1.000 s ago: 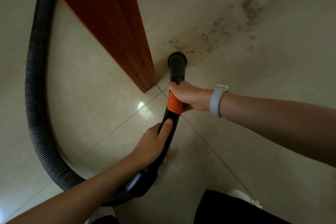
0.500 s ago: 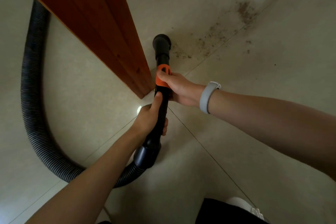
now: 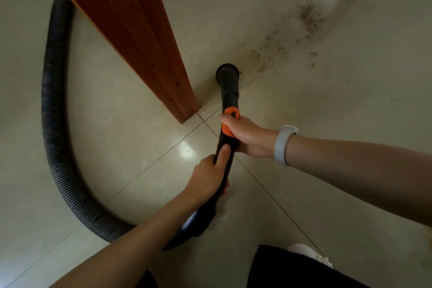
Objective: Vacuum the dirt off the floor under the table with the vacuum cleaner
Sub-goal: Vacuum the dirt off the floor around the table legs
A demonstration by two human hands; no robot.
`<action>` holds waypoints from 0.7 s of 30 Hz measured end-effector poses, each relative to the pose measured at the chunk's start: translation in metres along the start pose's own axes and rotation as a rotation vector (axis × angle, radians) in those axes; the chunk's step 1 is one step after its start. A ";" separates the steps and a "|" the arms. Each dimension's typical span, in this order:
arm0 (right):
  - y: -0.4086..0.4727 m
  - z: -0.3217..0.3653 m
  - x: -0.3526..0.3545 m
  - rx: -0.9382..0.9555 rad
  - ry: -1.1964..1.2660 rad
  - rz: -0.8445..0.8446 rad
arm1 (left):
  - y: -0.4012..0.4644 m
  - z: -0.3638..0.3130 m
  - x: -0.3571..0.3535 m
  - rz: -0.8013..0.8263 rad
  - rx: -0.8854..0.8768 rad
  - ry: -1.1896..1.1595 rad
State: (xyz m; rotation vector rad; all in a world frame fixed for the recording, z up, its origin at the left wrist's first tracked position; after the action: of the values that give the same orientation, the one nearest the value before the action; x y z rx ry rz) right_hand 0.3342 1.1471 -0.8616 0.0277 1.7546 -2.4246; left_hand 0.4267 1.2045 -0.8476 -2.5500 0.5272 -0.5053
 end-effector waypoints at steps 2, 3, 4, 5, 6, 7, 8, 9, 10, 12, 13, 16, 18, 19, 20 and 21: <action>-0.002 -0.002 0.010 -0.003 -0.056 -0.018 | -0.005 -0.004 -0.016 0.067 -0.034 -0.005; -0.003 0.002 0.016 0.002 -0.080 -0.026 | -0.006 -0.008 -0.024 0.094 -0.057 -0.039; -0.006 0.008 0.022 0.005 -0.098 -0.025 | -0.007 -0.014 -0.031 0.118 -0.079 -0.078; -0.009 0.015 0.028 0.004 -0.118 -0.018 | -0.008 -0.020 -0.039 0.147 -0.098 -0.097; -0.013 0.021 0.034 0.000 -0.141 -0.007 | -0.008 -0.026 -0.046 0.181 -0.123 -0.078; -0.015 0.026 0.040 -0.009 -0.166 0.005 | -0.008 -0.032 -0.051 0.223 -0.149 -0.032; -0.016 0.029 0.046 -0.021 -0.189 0.017 | -0.007 -0.036 -0.055 0.258 -0.172 0.028; -0.017 0.031 0.052 -0.032 -0.212 0.028 | -0.005 -0.039 -0.054 0.274 -0.191 0.100; -0.016 0.032 0.056 -0.042 -0.233 0.041 | -0.001 -0.039 -0.049 0.260 -0.206 0.193; -0.016 0.033 0.056 -0.055 -0.279 0.068 | 0.014 -0.030 -0.024 0.140 -0.197 0.452; -0.016 0.032 0.053 -0.057 -0.306 0.085 | 0.021 -0.021 -0.007 0.075 -0.162 0.591; -0.015 0.027 0.037 -0.067 -0.388 0.132 | 0.032 0.010 0.036 0.012 0.006 0.893; -0.014 0.018 0.030 -0.067 -0.441 0.138 | 0.035 0.025 0.056 0.023 0.073 1.000; -0.014 0.013 0.031 -0.065 -0.466 0.136 | 0.036 0.031 0.062 0.040 0.083 1.039; -0.015 0.008 0.034 -0.068 -0.489 0.136 | 0.037 0.036 0.065 0.067 0.080 1.057; -0.016 0.002 0.038 -0.078 -0.508 0.142 | 0.038 0.041 0.066 0.105 0.071 1.058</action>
State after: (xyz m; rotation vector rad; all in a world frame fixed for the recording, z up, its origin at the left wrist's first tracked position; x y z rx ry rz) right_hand 0.2946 1.1460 -0.8500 -0.4184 1.5480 -2.0259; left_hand 0.4911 1.1598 -0.8841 -1.9875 0.9430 -1.7908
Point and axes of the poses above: each hand's wrist, its own y-axis towards the middle knuckle, its own x-axis out of the back of the hand, z = x × y, the point moved 8 cm from there along y, towards the middle knuckle, and after that the axes turned 15 degrees about -x, right-handed, at the moved point
